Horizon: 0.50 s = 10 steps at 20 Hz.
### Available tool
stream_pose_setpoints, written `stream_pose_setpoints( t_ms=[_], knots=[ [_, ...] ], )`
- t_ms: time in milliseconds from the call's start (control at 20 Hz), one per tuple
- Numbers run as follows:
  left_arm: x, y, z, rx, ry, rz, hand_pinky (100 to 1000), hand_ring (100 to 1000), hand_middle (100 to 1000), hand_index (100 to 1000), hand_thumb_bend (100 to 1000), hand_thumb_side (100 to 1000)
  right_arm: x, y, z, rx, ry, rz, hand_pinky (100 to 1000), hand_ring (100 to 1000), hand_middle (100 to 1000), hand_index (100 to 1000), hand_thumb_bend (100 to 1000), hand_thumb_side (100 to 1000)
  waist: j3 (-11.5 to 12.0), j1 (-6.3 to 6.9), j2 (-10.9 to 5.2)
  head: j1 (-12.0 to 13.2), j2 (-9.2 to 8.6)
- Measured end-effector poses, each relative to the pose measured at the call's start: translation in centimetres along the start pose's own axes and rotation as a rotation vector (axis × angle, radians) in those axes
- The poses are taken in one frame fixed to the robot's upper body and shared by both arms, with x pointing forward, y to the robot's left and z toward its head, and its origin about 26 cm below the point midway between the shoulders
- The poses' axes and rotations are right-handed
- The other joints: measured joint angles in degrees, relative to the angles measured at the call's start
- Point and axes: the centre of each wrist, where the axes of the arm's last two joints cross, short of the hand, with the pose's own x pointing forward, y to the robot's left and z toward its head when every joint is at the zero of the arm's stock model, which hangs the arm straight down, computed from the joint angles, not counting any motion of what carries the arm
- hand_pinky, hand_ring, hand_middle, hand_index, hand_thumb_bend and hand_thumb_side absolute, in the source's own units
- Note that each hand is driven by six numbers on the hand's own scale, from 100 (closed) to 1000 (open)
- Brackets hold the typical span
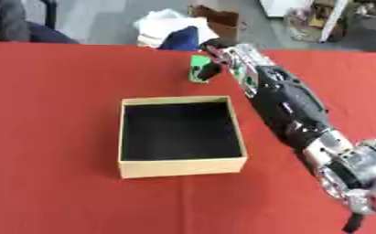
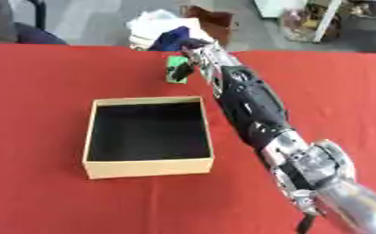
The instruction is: Pick up objects on the table and place them in the box.
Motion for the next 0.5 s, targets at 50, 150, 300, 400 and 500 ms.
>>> stream_pose_setpoints(
  t_ms=[50,150,300,400,500],
  knots=[
    [0.0,0.0,-0.01,0.0,0.0,0.0,619,650,634,775,100,476,-0.04,-0.02,0.0,0.0,0.001,-0.001,931,1000,987,1000,112,469,0.05,0.0,0.08,-0.01,0.0],
    [0.01,-0.01,-0.01,0.0,0.0,0.0,619,650,634,775,100,477,-0.1,-0.04,0.01,-0.001,0.002,-0.003,930,1000,986,1000,107,474,0.16,0.05,0.32,-0.02,-0.01],
    [0.01,-0.01,-0.01,0.0,-0.001,0.0,619,651,634,775,100,477,-0.12,-0.04,0.0,-0.003,0.005,-0.005,928,1000,985,1000,107,473,0.23,0.21,0.67,-0.02,-0.15],
    [0.03,-0.02,-0.03,-0.001,-0.001,0.001,619,651,634,775,100,477,-0.16,0.02,-0.02,-0.003,0.008,-0.006,928,1000,985,1000,107,473,0.26,0.21,0.82,-0.03,-0.2],
    [0.05,-0.04,-0.08,-0.001,-0.003,0.001,619,651,635,775,100,480,-0.2,0.06,-0.04,-0.002,0.01,-0.007,926,1000,977,1000,100,463,0.28,0.22,0.93,-0.04,-0.21]
  ],
)
